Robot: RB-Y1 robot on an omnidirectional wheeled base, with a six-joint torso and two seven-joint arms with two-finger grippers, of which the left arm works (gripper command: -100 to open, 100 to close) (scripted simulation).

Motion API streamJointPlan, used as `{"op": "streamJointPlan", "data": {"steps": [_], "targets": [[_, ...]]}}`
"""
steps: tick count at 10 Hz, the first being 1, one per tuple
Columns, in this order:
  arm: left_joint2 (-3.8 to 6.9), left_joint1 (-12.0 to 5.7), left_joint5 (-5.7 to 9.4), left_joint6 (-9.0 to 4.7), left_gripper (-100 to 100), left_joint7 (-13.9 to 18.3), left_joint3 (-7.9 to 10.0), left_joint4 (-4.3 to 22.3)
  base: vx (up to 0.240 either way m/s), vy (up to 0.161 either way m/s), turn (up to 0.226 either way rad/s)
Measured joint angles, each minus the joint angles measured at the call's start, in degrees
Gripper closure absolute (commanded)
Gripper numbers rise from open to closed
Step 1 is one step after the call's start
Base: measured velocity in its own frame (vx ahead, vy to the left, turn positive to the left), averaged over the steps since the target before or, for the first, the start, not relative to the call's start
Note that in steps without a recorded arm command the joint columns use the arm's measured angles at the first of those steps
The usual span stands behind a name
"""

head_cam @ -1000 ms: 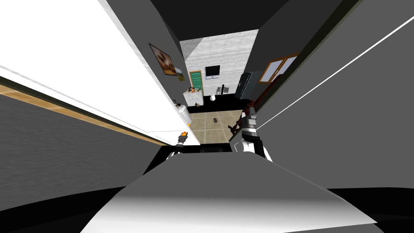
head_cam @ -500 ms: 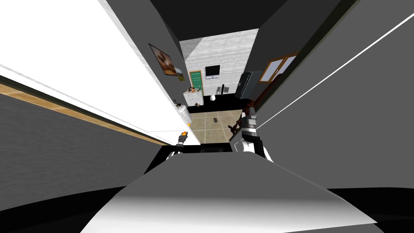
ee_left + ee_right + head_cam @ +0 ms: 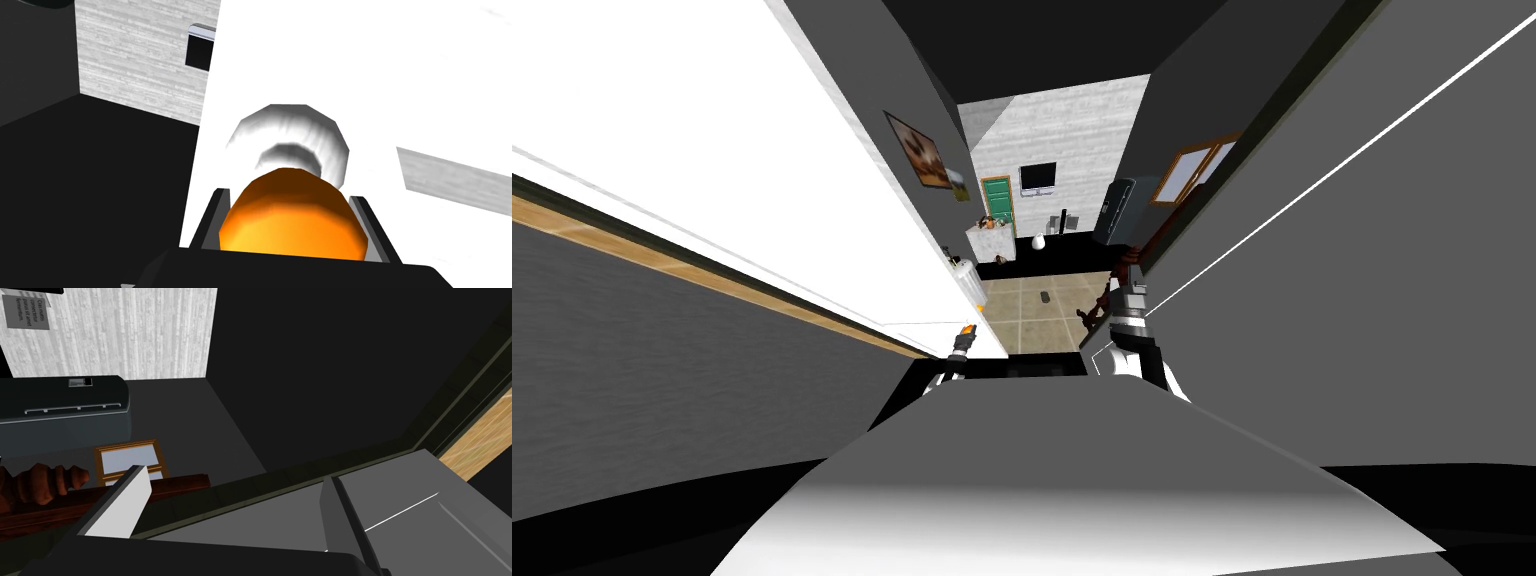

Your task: Pull the door open

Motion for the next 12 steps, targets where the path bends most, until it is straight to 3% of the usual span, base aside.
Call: {"op": "streamJointPlan", "data": {"steps": [2,9,11,12], "targets": [[0.07,0.47,0.50,0.30,100,2.87,-0.60,-0.94,-0.023,0.014,0.004],[0.67,-1.00,2.78,-0.28,100,12.72,-2.60,0.80,-0.024,0.009,0.000],[0.65,-0.36,3.27,0.46,100,15.38,-3.26,-0.67,-0.030,0.012,-0.003],[1.04,-1.15,3.83,-0.02,100,17.09,-3.71,0.58,-0.031,0.010,0.003]]}}
